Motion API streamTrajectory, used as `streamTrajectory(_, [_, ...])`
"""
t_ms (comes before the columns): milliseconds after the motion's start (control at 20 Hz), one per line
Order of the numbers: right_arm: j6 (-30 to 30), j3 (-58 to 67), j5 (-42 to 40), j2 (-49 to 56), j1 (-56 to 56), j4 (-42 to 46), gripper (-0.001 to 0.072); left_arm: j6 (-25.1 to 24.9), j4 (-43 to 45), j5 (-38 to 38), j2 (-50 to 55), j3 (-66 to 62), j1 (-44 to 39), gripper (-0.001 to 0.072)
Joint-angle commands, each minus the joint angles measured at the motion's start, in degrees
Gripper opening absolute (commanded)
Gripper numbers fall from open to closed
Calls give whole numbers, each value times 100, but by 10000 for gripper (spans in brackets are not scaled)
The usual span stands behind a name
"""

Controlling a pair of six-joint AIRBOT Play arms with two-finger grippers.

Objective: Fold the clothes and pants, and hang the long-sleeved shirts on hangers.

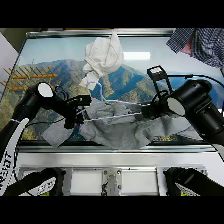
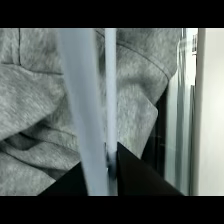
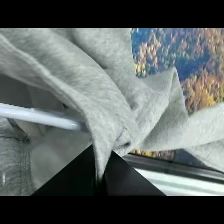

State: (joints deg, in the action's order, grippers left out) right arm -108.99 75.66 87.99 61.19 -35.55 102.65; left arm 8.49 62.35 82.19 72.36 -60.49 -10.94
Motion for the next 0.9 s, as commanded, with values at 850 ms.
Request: streamTrajectory(850, [107,442,-107,160,-264,929,23,50,-385,413,2,2,-28,20])
